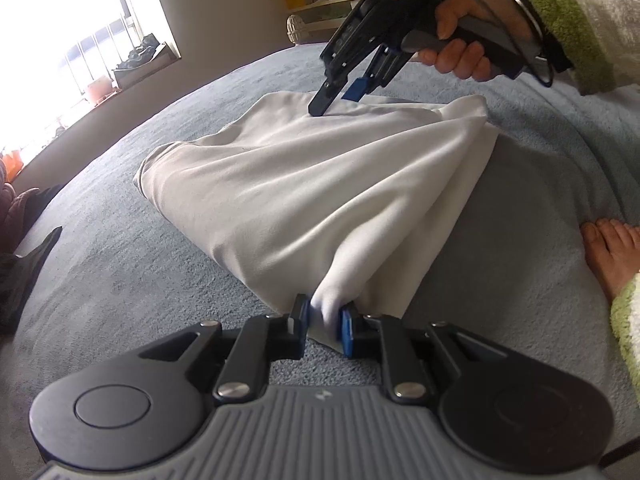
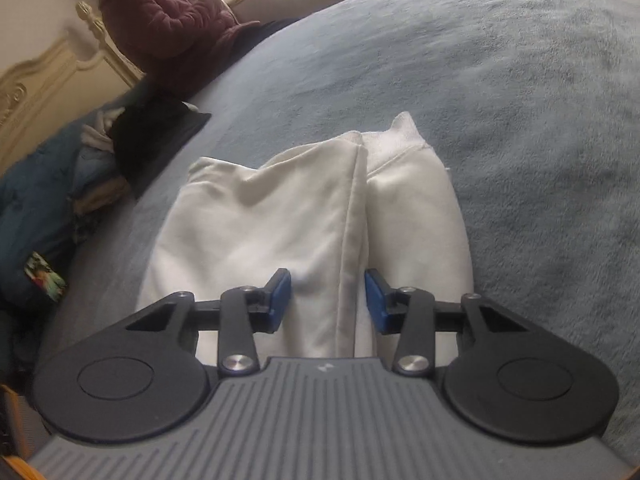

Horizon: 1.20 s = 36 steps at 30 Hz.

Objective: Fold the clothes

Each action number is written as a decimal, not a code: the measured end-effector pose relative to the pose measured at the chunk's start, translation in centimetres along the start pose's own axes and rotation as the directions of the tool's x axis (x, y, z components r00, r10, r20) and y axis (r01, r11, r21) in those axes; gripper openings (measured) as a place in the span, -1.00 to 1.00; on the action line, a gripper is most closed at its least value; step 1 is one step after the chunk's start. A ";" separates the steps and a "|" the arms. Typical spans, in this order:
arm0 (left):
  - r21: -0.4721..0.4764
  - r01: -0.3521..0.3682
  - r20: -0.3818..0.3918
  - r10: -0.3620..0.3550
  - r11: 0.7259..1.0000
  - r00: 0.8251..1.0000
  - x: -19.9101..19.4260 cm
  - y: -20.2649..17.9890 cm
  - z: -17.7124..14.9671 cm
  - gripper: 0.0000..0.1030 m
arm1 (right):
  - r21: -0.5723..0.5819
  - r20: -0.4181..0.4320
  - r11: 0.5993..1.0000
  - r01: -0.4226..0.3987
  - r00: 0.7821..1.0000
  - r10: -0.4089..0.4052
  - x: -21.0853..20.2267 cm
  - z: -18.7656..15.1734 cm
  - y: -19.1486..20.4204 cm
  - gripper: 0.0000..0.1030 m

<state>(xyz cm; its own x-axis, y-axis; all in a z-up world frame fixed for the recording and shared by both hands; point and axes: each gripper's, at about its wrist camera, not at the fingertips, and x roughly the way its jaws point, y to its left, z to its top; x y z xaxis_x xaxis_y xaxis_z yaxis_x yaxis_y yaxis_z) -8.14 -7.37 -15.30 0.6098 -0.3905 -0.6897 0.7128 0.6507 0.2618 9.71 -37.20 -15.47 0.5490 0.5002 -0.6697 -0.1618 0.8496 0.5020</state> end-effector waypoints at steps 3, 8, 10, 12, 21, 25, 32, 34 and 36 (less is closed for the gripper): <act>-0.005 0.004 0.007 -0.004 1.000 1.000 0.0 0.0 -0.1 -0.67 | 0.040 0.010 0.999 -0.009 1.000 0.009 0.8 0.2 -0.4 -0.36; -0.028 0.018 0.018 -0.018 0.999 1.000 -0.4 0.2 0.1 -0.66 | -0.004 0.091 0.999 0.035 0.995 -0.035 -0.1 0.0 1.1 -0.87; -0.029 0.023 0.021 -0.022 0.999 1.000 -0.6 0.3 0.3 -0.65 | -0.019 0.147 0.998 0.059 0.988 -0.056 -1.3 0.1 1.7 -0.88; -0.004 0.022 0.026 -0.022 1.000 0.999 -0.9 0.0 0.5 -0.57 | -0.039 0.191 0.995 0.089 0.978 -0.081 -2.3 0.1 2.1 -0.88; 0.101 -0.004 0.048 -0.001 0.995 0.999 -1.3 -1.5 0.9 -0.41 | -0.049 0.214 0.984 0.170 0.964 -0.156 -3.3 0.2 0.9 -0.89; 0.128 -0.009 0.052 0.003 0.992 0.999 -1.1 -1.5 0.8 -0.40 | -0.057 0.185 0.977 0.207 0.964 -0.194 -2.3 0.0 -0.3 -0.88; 0.142 -0.019 0.038 0.014 0.990 0.999 -0.5 -1.4 0.5 -0.37 | 0.019 0.145 0.980 0.196 0.970 -0.196 -1.5 -0.4 -1.8 -0.65; 0.136 -0.018 0.034 0.013 0.991 0.999 -0.4 -1.2 0.5 -0.36 | 0.083 0.153 0.982 0.168 0.972 -0.179 -3.6 -0.8 -2.1 -0.53; 0.135 -0.019 0.034 0.015 0.991 0.999 -0.5 -1.3 0.3 -0.36 | 0.129 0.170 0.981 0.148 0.971 -0.169 -6.2 -2.0 -2.3 -0.34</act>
